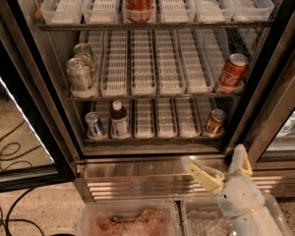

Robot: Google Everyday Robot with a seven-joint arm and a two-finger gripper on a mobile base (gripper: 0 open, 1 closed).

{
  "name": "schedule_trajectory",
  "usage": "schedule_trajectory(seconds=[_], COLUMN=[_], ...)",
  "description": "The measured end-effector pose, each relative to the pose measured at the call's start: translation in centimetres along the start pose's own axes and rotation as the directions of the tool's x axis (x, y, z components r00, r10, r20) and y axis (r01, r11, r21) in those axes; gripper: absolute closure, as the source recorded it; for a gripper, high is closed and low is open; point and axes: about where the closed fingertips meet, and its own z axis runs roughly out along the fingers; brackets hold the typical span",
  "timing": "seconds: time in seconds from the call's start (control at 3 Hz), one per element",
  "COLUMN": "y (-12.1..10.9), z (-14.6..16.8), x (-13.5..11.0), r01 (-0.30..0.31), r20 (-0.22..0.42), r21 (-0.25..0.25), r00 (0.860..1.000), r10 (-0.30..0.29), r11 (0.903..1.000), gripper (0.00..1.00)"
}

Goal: Pick orange can from bottom shelf of fridge

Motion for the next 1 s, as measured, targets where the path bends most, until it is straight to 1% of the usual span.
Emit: schedule_trajectory(seconds=[0.33, 0.67, 1.0], y=[-0.4, -0.4, 0.5], z=[0.5, 0.5, 1.4], x=[-2.4, -2.4, -1.3], r01=[0.024, 0.024, 0.059], r20=[0.059, 0.059, 0.019], r21=[0.038, 0.038, 0.008], r00=[0.998, 0.998, 0.998], r10=[-0.026, -0.026, -0.059], r11=[0.999, 0.999, 0.9982], gripper=[0.0, 0.0, 0.0])
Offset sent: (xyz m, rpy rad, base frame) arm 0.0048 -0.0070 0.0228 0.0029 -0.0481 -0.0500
